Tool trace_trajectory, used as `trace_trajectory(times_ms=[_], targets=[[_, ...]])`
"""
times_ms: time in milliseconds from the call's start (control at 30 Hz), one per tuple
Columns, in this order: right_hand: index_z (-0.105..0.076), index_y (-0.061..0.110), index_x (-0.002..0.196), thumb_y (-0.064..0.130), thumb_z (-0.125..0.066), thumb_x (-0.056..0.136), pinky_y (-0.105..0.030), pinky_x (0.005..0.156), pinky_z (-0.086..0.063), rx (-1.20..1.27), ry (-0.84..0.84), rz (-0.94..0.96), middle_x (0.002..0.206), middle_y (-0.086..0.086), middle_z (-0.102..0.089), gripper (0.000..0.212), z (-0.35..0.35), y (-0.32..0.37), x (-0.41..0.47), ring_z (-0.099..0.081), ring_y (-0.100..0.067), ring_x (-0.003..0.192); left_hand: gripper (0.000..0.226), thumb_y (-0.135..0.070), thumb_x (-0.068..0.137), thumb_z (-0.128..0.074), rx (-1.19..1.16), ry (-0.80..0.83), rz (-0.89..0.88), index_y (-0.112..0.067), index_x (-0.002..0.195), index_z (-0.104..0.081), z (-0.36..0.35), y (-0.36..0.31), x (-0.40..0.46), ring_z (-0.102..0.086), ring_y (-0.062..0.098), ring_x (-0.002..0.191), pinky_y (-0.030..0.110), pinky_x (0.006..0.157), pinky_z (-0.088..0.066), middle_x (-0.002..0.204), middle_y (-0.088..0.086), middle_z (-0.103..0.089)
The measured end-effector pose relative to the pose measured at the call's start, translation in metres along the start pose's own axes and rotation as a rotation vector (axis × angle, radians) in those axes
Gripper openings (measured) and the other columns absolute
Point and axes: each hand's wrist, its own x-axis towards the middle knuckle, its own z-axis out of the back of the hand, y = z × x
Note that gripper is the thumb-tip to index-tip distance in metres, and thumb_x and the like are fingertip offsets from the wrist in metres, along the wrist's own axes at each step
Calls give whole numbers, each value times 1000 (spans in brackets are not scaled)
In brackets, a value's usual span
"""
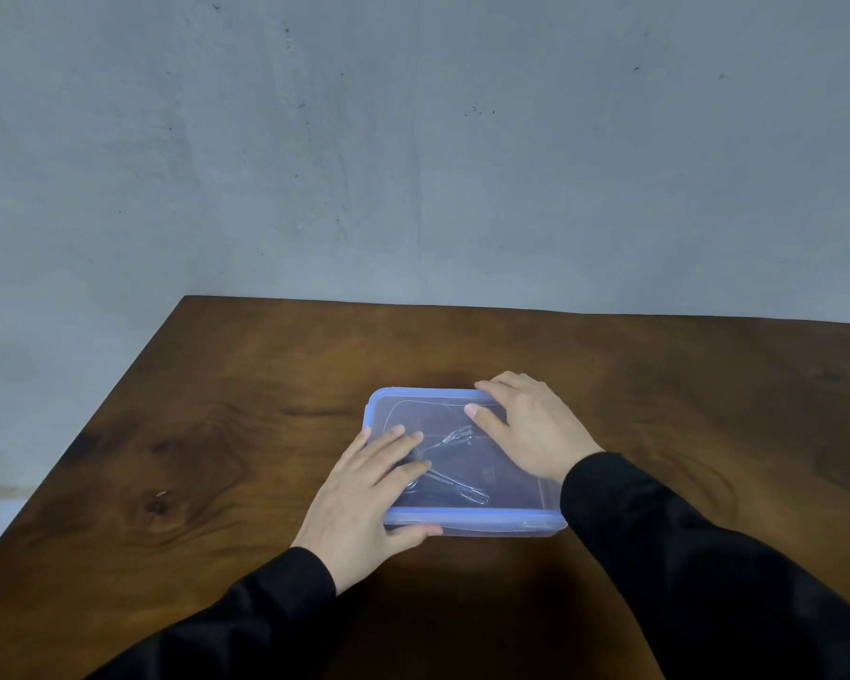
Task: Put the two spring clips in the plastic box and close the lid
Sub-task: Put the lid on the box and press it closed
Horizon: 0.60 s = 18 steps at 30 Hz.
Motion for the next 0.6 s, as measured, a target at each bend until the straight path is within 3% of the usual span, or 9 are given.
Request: trace_trajectory(times_ms=[133, 400, 500, 600], targets=[[-56, 21, 144, 54, -41, 103, -38, 105, -43, 3, 3, -3, 135, 4, -61, 54, -1, -2, 3, -52, -21, 122, 64, -67, 85, -59, 51, 17, 2, -21, 129, -66, -3, -1, 1, -31, 11, 146, 33, 125, -4, 151, -3, -49], [-58, 24, 142, 57, -39, 103, -40, 103, -47, -31, 10, -3, 130, 5, -63, 54, -3, 0, 7, -54, -19, 119, 63, -66, 85, -59, 45, -7, 6, -20, 127, -67, -4, -2, 0, -38, 14, 143, 35, 125, -8, 148, -2, -54], [-56, 21, 144, 54, -39, 104, -36, 105, -42, -50, 10, 23, 131, 4, -63, 54, -2, 0, 5, -53, -18, 119, 64, -67, 83, -63, 24, -25, 4, -20, 126, -68, -5, 0, -1, -38, 13, 143, 34, 125, -9, 147, -4, -54], [-49, 19, 151, 51, -40, 105, -35, 115, -29, -43, 43, 55, 146, 3, -56, 57, 2, 0, 5, -47, -19, 133, 69, -71, 80, -66, -13, -31, -14, -21, 127, -67, -4, 3, 0, -37, 13, 145, 42, 123, -17, 149, -4, -52]])
